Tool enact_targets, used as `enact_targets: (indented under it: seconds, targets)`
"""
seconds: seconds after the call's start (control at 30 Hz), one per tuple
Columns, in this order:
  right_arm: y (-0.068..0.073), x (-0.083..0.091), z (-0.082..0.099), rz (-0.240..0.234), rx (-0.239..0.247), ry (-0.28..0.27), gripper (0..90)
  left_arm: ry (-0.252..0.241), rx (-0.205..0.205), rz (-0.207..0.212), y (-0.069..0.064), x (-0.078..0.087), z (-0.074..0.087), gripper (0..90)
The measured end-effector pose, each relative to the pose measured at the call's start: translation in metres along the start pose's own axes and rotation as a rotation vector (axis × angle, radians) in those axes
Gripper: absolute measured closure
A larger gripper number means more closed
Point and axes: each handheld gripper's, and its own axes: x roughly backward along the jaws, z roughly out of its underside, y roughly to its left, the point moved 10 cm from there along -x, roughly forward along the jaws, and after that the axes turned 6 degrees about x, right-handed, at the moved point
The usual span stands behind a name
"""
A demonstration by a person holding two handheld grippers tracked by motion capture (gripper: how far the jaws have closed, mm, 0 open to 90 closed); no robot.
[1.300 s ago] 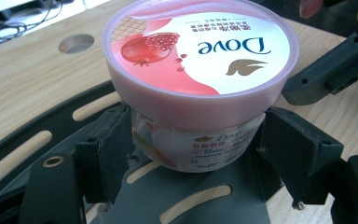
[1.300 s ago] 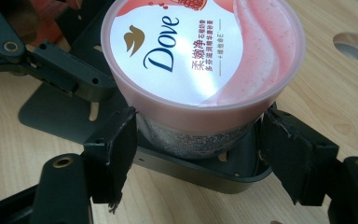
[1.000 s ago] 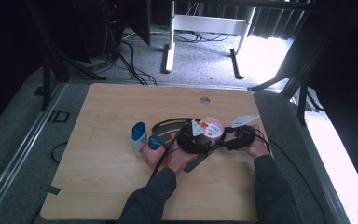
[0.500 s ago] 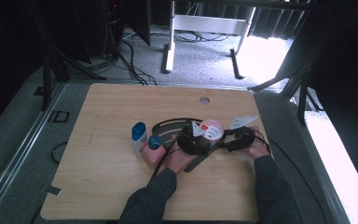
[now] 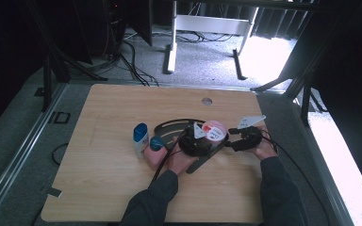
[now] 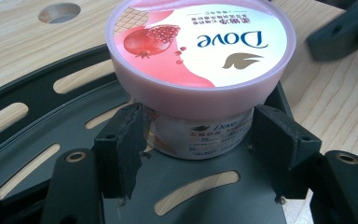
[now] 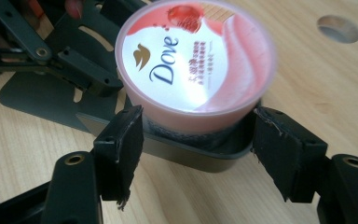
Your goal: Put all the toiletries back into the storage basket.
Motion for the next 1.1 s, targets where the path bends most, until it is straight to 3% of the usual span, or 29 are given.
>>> enact_targets:
  seconds: [0.07, 0.33, 0.53, 0.8, 0.9, 1.0, 1.1]
  targets:
    - [-0.002, 0.0, 0.007, 0.003, -0.003, 0.032, 31.6, 0.0, 0.002, 0.0, 0.0, 0.0, 0.0, 36.0]
    - [-0.005, -0.017, 0.031, -0.017, -0.068, 0.065, 31.5, 0.001, 0.006, 0.013, -0.001, 0.001, 0.0, 37.7]
    - [-0.004, -0.024, 0.033, -0.054, -0.084, 0.069, 32.3, 0.002, 0.011, 0.02, -0.005, 0.0, 0.0, 38.9]
    - [-0.003, -0.02, 0.033, -0.046, -0.087, 0.058, 34.1, -0.003, 0.012, 0.015, -0.004, 0.005, 0.0, 39.4]
    - [0.002, -0.012, 0.032, -0.045, -0.11, 0.013, 34.5, -0.017, 0.029, 0.022, -0.005, 0.012, -0.003, 39.0]
    - [0.012, -0.005, 0.034, -0.034, -0.134, -0.022, 34.4, -0.016, 0.017, 0.022, -0.01, 0.017, -0.004, 39.0]
    - [0.026, 0.0, 0.038, -0.014, -0.141, -0.021, 34.3, -0.015, 0.01, 0.036, -0.017, 0.021, -0.002, 39.1]
